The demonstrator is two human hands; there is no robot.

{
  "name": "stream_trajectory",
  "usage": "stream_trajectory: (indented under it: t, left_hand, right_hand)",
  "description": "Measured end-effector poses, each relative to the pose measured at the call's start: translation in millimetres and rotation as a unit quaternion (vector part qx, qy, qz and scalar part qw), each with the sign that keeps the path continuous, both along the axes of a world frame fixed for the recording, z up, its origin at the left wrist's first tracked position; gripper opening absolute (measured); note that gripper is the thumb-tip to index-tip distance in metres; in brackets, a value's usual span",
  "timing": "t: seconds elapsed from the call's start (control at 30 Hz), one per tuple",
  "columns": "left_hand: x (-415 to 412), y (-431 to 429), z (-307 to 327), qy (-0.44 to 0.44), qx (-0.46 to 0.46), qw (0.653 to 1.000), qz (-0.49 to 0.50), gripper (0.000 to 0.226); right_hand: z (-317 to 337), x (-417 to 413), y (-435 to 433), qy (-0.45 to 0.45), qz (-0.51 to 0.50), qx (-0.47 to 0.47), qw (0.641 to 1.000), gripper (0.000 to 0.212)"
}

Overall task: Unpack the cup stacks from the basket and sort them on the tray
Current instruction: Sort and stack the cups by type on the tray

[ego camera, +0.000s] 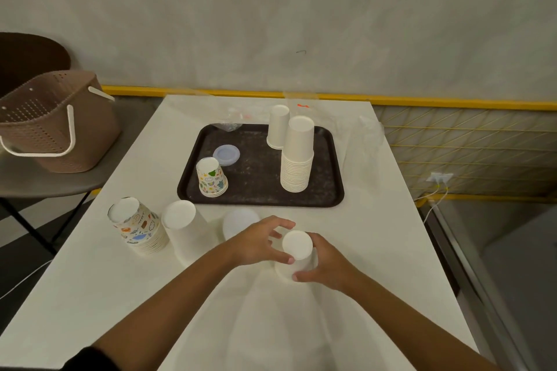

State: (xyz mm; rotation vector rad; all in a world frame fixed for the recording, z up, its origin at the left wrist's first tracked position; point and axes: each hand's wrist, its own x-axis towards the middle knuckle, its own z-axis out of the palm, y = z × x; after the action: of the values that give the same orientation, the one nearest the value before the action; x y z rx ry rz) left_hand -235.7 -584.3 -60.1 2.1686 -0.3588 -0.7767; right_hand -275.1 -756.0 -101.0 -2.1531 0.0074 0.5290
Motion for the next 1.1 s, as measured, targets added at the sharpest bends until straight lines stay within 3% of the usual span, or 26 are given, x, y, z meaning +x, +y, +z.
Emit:
stream_trajectory:
  t: [0.53,0.73,0.97,1.1]
  left_hand:
    - [13.1,-12.4,28.9,-0.053,-0.093,0.994,0.033,0.058]
    - [30.6,-13.1,81.4,-0.121,-0.145,0.981,0.038,0.049]
    - [70.1,-22.3,133.9,-0.251,-0.181,0.948,0.076,0.055]
    - [95.8,-28.6,136.4,-0.283,-0.24,0.92,0.128,0.049]
  right_hand:
    - [35.8,19.9,-6.3,-0.04,-0.032,0.012,0.999,0.078]
    - [96.2,36.0,-16.3,-0.125,-0.004,0.065,0.99,0.072]
    - [153.3,96.1,-19.6,-0.252,-0.012,0.039,0.967,0.073]
    - [162.3,134.6,-18.9,-0.298,-0.04,0.032,0.953,0.075]
